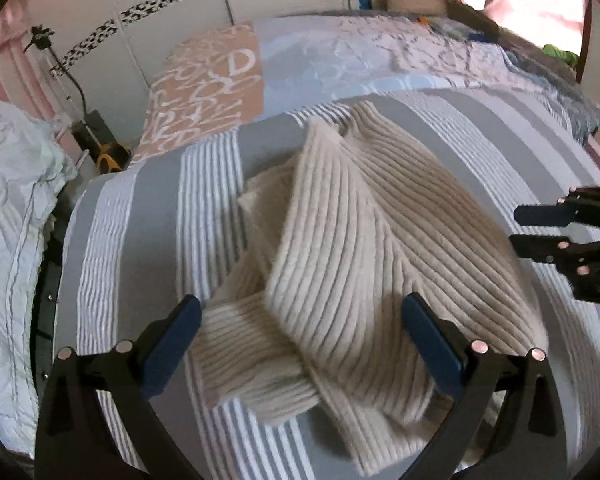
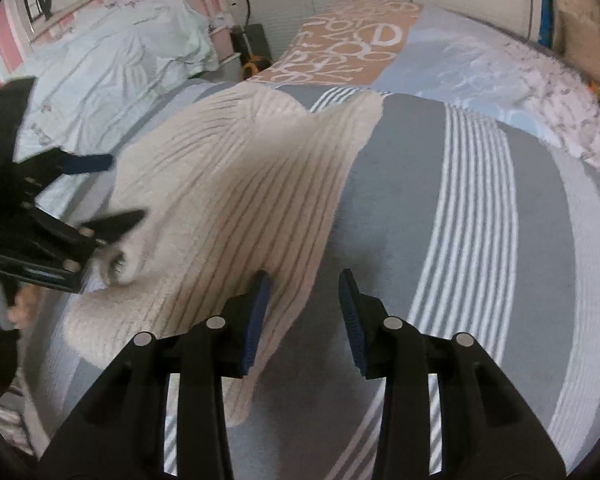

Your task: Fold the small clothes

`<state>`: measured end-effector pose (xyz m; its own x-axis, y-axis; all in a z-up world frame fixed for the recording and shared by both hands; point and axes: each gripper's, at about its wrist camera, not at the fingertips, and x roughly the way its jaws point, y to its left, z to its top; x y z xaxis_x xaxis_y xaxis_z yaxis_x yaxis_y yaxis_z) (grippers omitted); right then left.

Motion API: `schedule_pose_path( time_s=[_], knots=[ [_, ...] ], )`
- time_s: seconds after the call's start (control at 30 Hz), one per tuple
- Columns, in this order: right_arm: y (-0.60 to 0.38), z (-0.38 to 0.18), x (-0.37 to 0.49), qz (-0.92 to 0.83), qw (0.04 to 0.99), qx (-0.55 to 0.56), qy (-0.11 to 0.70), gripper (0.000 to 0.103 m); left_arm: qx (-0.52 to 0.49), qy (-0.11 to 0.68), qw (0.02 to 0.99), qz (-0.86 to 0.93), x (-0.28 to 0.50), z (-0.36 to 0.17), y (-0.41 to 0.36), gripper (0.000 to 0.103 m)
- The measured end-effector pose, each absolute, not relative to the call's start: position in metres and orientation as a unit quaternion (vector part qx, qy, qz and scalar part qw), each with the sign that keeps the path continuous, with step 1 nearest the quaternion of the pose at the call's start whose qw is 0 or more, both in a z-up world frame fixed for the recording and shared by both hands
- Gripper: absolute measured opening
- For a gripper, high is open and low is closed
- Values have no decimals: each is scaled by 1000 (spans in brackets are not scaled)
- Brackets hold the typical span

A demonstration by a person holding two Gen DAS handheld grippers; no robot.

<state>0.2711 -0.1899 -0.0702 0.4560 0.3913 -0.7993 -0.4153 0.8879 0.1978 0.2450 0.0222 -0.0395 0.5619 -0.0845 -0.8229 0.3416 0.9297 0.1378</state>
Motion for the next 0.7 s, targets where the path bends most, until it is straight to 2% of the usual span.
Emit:
schedule_pose_path(
  time_s=[0.03, 0.1, 0.13, 0.2, 0.3, 0.37, 0.53, 0.7],
  knots=[
    [-191, -72, 274, 245, 849, 2, 469, 32, 148, 453, 870, -126, 247, -43, 20, 96],
    [-192, -79, 278, 260, 838, 24, 479, 27, 143, 460, 864, -148, 248, -47, 20, 76],
    [-189, -84, 279, 267, 832, 31, 485, 22, 136, 467, 858, -168, 249, -48, 20, 69],
    [-182, -86, 280, 268, 831, 31, 486, 18, 136, 468, 854, -184, 247, -48, 18, 46],
    [-170, -78, 275, 269, 835, 25, 479, 8, 156, 460, 855, -181, 242, -50, 18, 30],
    [-159, -67, 267, 268, 844, 14, 464, 6, 163, 456, 856, -182, 239, -48, 23, 26],
    [-114, -40, 244, 299, 849, -40, 434, 5, 188, 448, 859, -163, 232, -44, 50, 25],
    [-96, -60, 246, 226, 857, -156, 436, 4, 204, 445, 859, -153, 227, -50, 76, 26]
  ],
)
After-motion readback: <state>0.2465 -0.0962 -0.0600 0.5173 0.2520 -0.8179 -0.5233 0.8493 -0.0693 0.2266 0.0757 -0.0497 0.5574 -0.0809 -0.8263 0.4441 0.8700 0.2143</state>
